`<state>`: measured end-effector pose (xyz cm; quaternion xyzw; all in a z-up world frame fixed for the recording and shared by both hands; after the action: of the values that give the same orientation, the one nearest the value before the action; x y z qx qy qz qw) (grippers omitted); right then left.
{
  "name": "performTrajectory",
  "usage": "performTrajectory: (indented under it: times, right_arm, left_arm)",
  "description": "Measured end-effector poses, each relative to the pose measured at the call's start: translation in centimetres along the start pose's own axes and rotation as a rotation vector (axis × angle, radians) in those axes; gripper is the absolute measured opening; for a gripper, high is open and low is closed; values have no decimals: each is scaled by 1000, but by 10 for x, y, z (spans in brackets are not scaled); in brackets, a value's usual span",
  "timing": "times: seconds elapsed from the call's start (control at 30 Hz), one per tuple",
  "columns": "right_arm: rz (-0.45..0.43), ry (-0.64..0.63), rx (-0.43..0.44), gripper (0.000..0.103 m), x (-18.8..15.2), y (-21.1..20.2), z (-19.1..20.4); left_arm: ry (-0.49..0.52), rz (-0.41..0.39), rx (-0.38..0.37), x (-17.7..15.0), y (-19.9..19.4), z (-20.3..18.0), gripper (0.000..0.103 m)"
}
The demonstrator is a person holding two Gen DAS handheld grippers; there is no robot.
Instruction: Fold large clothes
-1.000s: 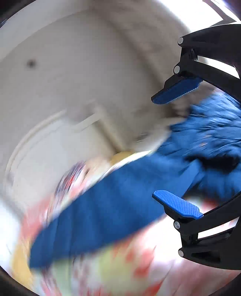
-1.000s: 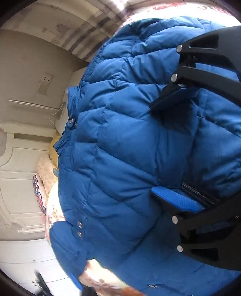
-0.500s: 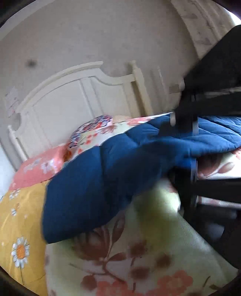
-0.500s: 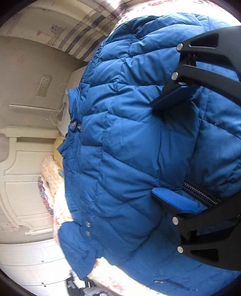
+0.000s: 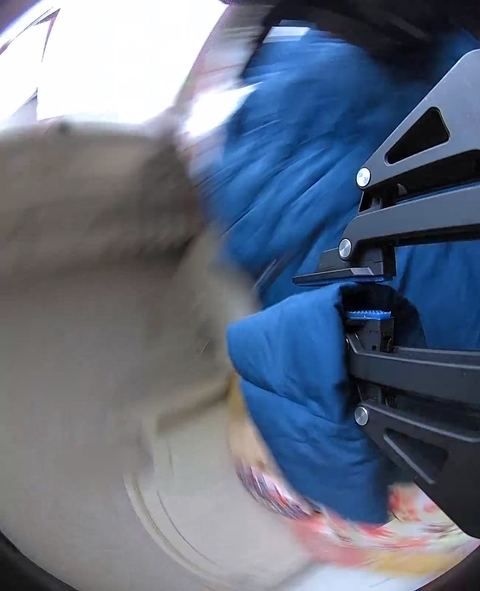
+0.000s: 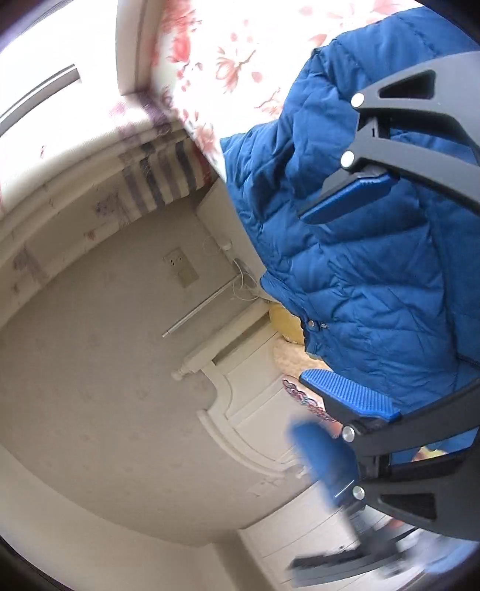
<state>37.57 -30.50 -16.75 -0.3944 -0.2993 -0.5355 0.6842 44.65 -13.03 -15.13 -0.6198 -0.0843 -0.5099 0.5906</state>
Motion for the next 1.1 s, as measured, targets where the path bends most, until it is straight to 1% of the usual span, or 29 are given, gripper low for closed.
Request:
performTrajectory:
  times: [0.03, 0.07, 0.1, 0.13, 0.17, 0.2, 0.27, 0.3, 0.37, 0.4, 0.43, 0.47, 0.53, 0.57, 0.6, 0.63, 0.67, 0.7, 0.73, 0.77, 0.8, 0.83, 0.9, 0.97, 1.07, 1.1]
  right_arm:
    - [-1, 5, 0, 80, 1, 0, -1]
    - [0, 7, 2, 80, 1, 0, -2]
    - [5, 6, 4, 80, 1, 0, -3]
    - [7, 6, 5, 80, 0, 0, -3]
    - [10, 5, 8, 80, -1, 1, -4]
    - [17, 5, 13, 80, -2, 3, -3]
    - [25, 5, 16, 80, -5, 8, 1]
    - [29, 3, 17, 80, -6, 9, 1]
    - [35, -3, 18, 80, -9, 11, 3]
    - [38, -9, 19, 80, -9, 11, 4]
    - [40, -12, 19, 80, -9, 11, 5]
    - [44, -14, 19, 80, -10, 11, 6]
    - [49, -19, 17, 80, -11, 12, 7]
    - [50, -22, 17, 80, -11, 11, 8]
    - [54, -27, 17, 80, -12, 12, 9]
    - [59, -35, 16, 80, -13, 13, 11]
    - [67, -52, 13, 80, -14, 14, 13]
    - [74, -66, 12, 80, -16, 15, 16]
    - [86, -90, 10, 80, -19, 18, 21]
    - [97, -107, 12, 80, -21, 20, 24]
    - [114, -138, 14, 80, -24, 23, 30]
    - [124, -159, 19, 80, -26, 24, 34]
    - [150, -194, 33, 79, -30, 27, 43]
    - [174, -258, 53, 78, -34, 29, 61]
    - [262, -483, 124, 79, -57, 34, 120]
    - [305, -603, 130, 78, -71, 38, 144]
  left_arm:
    - [77, 91, -41, -20, 22, -32, 8]
    - [112, 170, -69, -41, 40, -54, 9]
    - [124, 170, -31, -49, 49, -60, 9]
    - [127, 129, 3, -52, 50, -61, 9]
    - [114, 116, -1, -53, 48, -60, 9]
    - [82, 118, -28, -54, 44, -57, 9]
    - [8, 133, -113, -58, 34, -49, 11]
    - [2, 135, -125, -61, 28, -47, 12]
    - [22, 123, -95, -65, 18, -43, 12]
    - [33, 97, -69, -70, 2, -47, 13]
    - [25, 76, -65, -74, -9, -46, 13]
    - [-4, 47, -81, -68, -20, -43, 13]
    - [-147, -69, -186, -55, -59, -33, 13]
    - [-283, -148, -257, -54, -83, -15, 13]
    - [-385, -193, -278, -58, -96, 1, 15]
    - [-494, -224, -269, -63, -103, 23, 18]
    - [-598, -229, -222, -73, -102, 48, 23]
    - [-713, -194, -152, -91, -94, 76, 23]
    - [-786, -155, -122, -106, -88, 93, 23]
    - [-871, -89, -103, -127, -76, 112, 23]
    - [-897, -45, -70, -138, -69, 121, 23]
    - [-915, 16, -5, -154, -59, 132, 23]
    - [-944, 54, 44, -171, -54, 143, 23]
    - [-963, 60, 31, -183, -51, 146, 23]
    - [-953, 62, 17, -188, -50, 144, 23]
    - [-953, 62, 7, -188, -50, 142, 23]
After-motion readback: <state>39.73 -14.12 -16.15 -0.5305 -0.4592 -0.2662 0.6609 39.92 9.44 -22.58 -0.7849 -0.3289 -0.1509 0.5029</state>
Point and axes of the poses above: each gripper's, at about its wrist camera, not at the fingertips, and y roughly the way its jaws point, z to its left, x to its top, the point moved 9 cm from there along y, roughly the way its jaws point, and after that the axes turned 6 degrees about -y, right-handed, at the moved point
